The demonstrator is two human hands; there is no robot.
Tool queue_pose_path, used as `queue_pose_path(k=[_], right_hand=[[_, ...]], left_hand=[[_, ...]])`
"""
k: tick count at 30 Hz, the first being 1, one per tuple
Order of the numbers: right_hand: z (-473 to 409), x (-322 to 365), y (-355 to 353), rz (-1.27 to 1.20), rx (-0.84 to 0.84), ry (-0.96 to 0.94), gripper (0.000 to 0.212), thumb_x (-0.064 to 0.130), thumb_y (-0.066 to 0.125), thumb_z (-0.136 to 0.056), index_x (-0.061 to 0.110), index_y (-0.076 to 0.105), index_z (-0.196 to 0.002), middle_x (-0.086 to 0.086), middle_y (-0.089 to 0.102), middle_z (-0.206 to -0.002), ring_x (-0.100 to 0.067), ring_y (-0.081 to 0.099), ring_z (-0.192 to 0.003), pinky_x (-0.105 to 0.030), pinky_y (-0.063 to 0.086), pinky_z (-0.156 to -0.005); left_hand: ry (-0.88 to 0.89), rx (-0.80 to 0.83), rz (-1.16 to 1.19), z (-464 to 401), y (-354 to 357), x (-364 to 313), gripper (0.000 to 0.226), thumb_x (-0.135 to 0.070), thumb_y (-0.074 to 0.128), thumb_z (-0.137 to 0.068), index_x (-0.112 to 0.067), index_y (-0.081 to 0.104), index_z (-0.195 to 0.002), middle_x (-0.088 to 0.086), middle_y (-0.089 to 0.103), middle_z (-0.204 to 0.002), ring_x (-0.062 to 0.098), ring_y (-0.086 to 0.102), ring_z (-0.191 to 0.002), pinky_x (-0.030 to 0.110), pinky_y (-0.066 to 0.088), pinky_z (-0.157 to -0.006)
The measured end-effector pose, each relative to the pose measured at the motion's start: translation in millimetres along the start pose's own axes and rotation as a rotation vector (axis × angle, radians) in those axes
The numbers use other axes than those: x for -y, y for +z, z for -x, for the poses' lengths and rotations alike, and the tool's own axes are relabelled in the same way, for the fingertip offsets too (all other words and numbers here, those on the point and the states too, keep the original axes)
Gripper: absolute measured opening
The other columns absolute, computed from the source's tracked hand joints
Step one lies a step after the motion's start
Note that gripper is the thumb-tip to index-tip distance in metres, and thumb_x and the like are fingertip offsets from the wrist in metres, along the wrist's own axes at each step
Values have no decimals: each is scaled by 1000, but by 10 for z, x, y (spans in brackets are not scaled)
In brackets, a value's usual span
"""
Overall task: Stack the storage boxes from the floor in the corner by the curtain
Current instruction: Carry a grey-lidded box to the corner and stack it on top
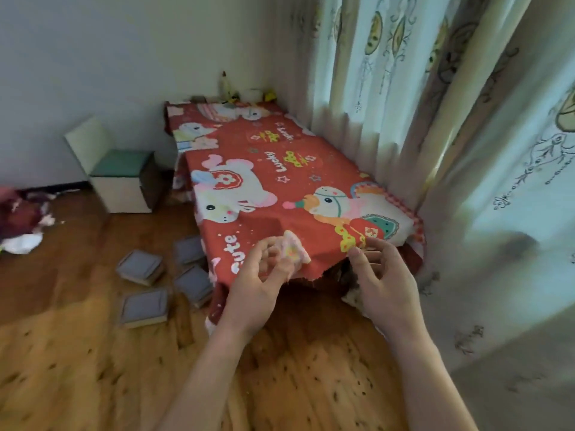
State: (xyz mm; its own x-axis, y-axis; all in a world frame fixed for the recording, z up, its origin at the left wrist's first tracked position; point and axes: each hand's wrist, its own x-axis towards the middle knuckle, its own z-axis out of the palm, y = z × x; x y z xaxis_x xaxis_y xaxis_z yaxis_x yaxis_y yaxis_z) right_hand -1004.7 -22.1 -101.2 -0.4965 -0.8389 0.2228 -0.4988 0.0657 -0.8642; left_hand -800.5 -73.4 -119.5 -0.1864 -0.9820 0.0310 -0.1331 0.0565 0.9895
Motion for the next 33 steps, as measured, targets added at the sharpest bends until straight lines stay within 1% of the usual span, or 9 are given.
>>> queue_pose_path(k=[3,6,10,12,15,20,25,28,33], right_hand=[[-12,209,356,7,87,-44,53,71,53,-83,39,53,-125,27,64,-90,9,60,-85,-18,48,-67],[-15,360,612,22,158,-80,58,73,49,-81,37,53,-126,21,66,-91,10,59,-84,-13,44,-63],[-95,495,1012,24,255,-114,65,77,45,-79,36,52,-129,22,65,-98,6,61,-86,-11,45,-63],[-158,547,1232,22,300,-129,68,80,42,-76,38,51,-128,25,61,-100,8,59,-87,-14,45,-66],[-310,623,1554,27,341,-152,69,84,39,-74,41,49,-127,26,60,-98,10,57,-87,-13,42,-65],[-700,655,2109,25,402,-171,58,76,46,-83,40,49,-128,29,60,-94,16,56,-86,-11,41,-62],[-1077,654,2509,38,444,-176,50,72,48,-87,42,48,-127,32,57,-93,20,54,-86,-10,40,-59],[-1234,683,2727,9,472,-153,50,68,51,-88,39,50,-128,30,57,-92,10,58,-83,-14,45,-61],[-1457,857,3187,-19,557,-177,46,67,51,-89,41,48,-127,26,59,-94,15,56,-87,-15,45,-60]], left_hand=[[-33,-92,24,56,-367,117,59,-74,53,-78,-49,45,-131,-26,56,-123,-1,55,-115,24,50,-90],[-62,-165,34,83,-606,203,62,-73,54,-80,-44,45,-134,-22,56,-125,1,55,-117,30,52,-94],[-85,-258,25,58,-900,312,56,-69,54,-83,-45,44,-132,-25,55,-123,-2,55,-114,11,50,-76],[-87,-314,9,19,-1048,345,60,-75,52,-77,-48,45,-130,-29,56,-119,-6,54,-112,9,45,-74],[-88,-402,3,-122,-1253,400,68,-79,52,-72,-45,47,-130,-28,58,-118,-6,56,-110,16,46,-83],[-102,-491,-29,-514,-1537,518,60,-64,55,-82,-36,48,-134,-20,59,-122,1,56,-114,29,49,-95],[-109,-546,-59,-944,-1746,571,49,-51,58,-91,-35,48,-135,-19,59,-123,1,56,-114,26,47,-95],[-104,-574,-74,-1109,-1869,609,43,-49,58,-92,-39,49,-133,-19,59,-122,0,57,-113,22,47,-91],[-98,-669,-60,-1357,-2227,684,42,-41,58,-94,-33,49,-135,-17,61,-120,2,59,-112,29,49,-95]])
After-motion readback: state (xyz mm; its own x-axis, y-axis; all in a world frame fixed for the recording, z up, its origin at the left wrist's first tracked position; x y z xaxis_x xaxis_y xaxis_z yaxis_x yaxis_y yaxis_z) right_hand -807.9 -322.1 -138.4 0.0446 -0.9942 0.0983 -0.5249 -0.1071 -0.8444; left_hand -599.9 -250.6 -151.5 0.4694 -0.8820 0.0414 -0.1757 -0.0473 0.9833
